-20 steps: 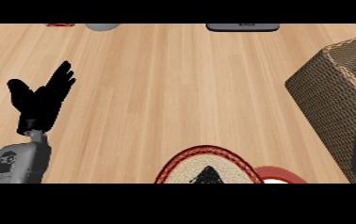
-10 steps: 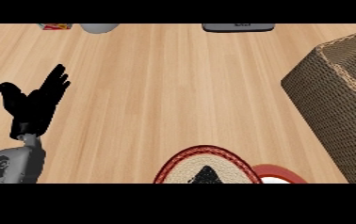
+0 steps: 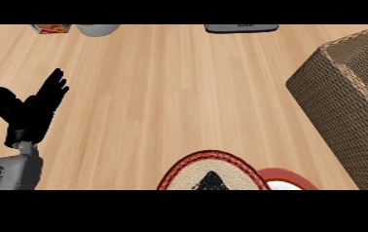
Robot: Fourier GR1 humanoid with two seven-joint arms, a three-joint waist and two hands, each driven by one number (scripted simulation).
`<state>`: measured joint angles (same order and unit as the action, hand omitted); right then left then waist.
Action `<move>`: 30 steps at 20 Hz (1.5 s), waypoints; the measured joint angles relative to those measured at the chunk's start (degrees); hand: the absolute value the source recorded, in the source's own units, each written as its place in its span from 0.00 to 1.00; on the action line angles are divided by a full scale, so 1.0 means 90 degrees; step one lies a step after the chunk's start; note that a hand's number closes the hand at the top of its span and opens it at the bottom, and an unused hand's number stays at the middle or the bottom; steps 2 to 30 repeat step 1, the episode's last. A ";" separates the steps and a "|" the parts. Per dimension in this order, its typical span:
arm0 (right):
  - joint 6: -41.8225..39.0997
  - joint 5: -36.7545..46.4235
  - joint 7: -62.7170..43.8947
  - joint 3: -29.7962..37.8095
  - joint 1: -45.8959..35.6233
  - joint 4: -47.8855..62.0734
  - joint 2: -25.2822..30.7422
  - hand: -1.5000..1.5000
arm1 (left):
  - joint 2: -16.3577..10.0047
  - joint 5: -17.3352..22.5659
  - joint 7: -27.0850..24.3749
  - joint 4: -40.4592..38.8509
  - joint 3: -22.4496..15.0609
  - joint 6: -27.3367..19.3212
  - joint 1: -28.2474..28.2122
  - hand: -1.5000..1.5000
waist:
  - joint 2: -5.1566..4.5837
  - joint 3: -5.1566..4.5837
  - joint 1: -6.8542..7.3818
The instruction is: Pick the tomato from the placemat and place it in the basket
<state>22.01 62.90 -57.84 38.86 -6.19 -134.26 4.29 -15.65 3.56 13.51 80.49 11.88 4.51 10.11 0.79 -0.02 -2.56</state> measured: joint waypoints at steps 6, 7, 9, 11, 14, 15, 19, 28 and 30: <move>-0.0066 -0.0041 0.0036 0.0024 0.0298 -0.0055 -0.0045 0.00 | -0.0012 0.0018 -0.0007 -0.0002 0.0032 0.0002 -0.0014 0.50 | 0.0003 0.0001 -0.0018; -0.0066 -0.0041 0.0036 0.0024 0.0298 -0.0055 -0.0045 0.00 | -0.0012 0.0018 -0.0007 -0.0002 0.0032 0.0002 -0.0014 0.50 | 0.0003 0.0001 -0.0018; -0.0066 -0.0041 0.0036 0.0024 0.0298 -0.0055 -0.0045 0.00 | -0.0012 0.0018 -0.0007 -0.0002 0.0032 0.0002 -0.0014 0.50 | 0.0003 0.0001 -0.0018; -0.0066 -0.0041 0.0036 0.0024 0.0298 -0.0055 -0.0045 0.00 | -0.0012 0.0018 -0.0007 -0.0002 0.0032 0.0002 -0.0014 0.50 | 0.0003 0.0001 -0.0018; -0.0066 -0.0041 0.0036 0.0024 0.0298 -0.0055 -0.0045 0.00 | -0.0012 0.0018 -0.0007 -0.0002 0.0032 0.0002 -0.0014 0.50 | 0.0003 0.0001 -0.0018; -0.0066 -0.0041 0.0036 0.0024 0.0298 -0.0055 -0.0045 0.00 | -0.0012 0.0018 -0.0007 -0.0002 0.0032 0.0002 -0.0014 0.50 | 0.0003 0.0001 -0.0018; -0.0066 -0.0041 0.0036 0.0024 0.0298 -0.0055 -0.0045 0.00 | -0.0012 0.0018 -0.0007 -0.0002 0.0032 0.0002 -0.0014 0.50 | 0.0003 0.0001 -0.0018; -0.0066 -0.0041 0.0036 0.0024 0.0298 -0.0055 -0.0045 0.00 | -0.0012 0.0018 -0.0007 -0.0002 0.0032 0.0002 -0.0014 0.50 | 0.0003 0.0001 -0.0018; -0.0066 -0.0041 0.0036 0.0024 0.0298 -0.0055 -0.0045 0.00 | -0.0012 0.0018 -0.0007 -0.0002 0.0032 0.0002 -0.0014 0.50 | 0.0003 0.0001 -0.0018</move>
